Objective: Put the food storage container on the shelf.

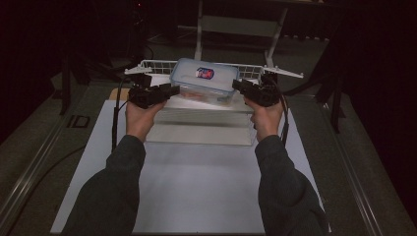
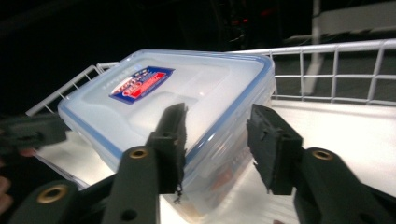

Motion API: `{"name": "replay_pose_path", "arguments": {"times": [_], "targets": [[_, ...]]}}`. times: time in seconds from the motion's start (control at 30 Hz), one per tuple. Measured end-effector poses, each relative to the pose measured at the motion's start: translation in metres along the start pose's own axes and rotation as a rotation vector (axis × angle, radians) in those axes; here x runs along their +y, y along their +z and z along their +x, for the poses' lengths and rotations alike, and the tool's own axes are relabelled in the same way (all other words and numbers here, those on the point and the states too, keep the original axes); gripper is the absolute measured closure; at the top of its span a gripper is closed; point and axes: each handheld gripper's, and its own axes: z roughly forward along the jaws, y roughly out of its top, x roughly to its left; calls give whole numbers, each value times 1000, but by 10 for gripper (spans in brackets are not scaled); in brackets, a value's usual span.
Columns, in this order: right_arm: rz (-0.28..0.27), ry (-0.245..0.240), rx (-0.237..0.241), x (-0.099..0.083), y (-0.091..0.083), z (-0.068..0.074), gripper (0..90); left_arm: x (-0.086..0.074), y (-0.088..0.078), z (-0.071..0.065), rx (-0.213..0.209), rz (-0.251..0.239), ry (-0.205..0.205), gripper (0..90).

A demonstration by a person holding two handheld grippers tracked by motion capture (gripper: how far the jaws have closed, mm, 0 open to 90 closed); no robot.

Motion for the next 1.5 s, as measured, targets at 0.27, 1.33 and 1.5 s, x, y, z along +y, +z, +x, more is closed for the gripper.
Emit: {"name": "replay_pose_path", "arguments": {"times": [0.27,1.33,1.5], "targets": [[-27,-232,98,-7,-23,26,899,-3,-17,-1,-5,-19,10,565],[188,-492,60,-116,-78,23,563,-125,-119,-6,2,31,174,458],[201,-453,75,-134,-89,19,478,-145,-128,-6,36,44,192,431]]}}
